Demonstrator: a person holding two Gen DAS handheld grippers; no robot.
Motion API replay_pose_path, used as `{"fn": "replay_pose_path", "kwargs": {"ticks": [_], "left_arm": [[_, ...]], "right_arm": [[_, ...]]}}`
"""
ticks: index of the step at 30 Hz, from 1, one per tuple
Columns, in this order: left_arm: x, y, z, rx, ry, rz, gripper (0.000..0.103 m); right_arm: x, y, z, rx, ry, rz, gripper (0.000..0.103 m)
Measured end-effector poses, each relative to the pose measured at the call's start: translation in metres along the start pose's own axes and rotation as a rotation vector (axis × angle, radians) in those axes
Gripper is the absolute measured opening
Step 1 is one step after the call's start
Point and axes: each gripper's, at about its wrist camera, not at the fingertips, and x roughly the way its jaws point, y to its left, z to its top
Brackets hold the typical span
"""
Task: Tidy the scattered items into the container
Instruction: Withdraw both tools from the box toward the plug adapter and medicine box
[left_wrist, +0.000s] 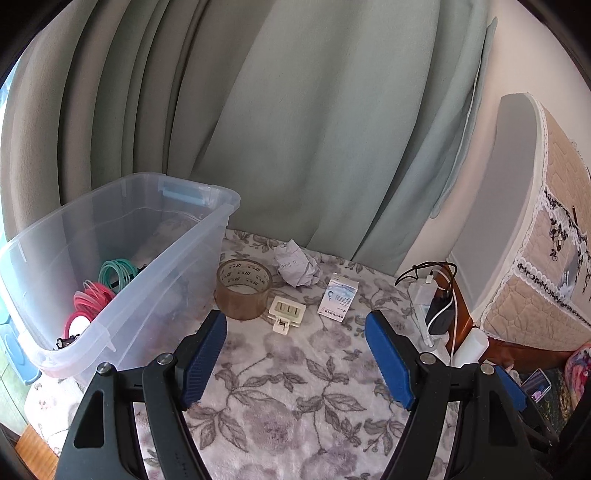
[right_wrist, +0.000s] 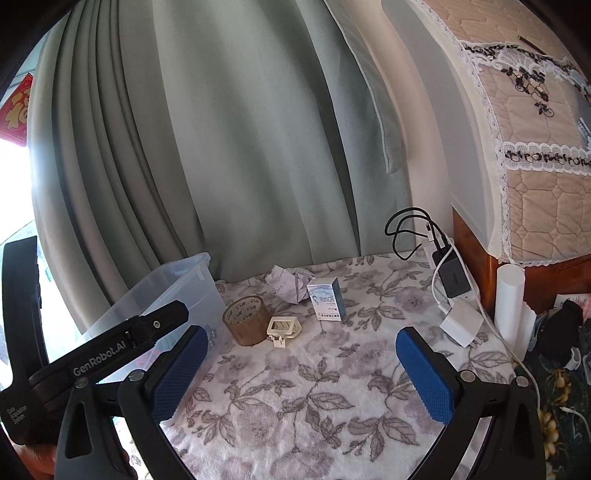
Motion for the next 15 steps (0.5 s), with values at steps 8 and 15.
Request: {"fn": "replay_pose_path", "kwargs": {"ticks": [8, 15], "left_arm": [[0.045, -0.010, 0.000, 0.219, 0.031, 0.095, 0.078], [0.101, 0.004, 0.003, 0.188, 0.089, 0.146, 0.078]], "right_arm": [[0.040, -0.013, 0.006, 0.012, 0.088, -0.013, 0.103], [0.086, -0.019, 0.011, 0.013, 0.154, -0.044, 0.103]]}}
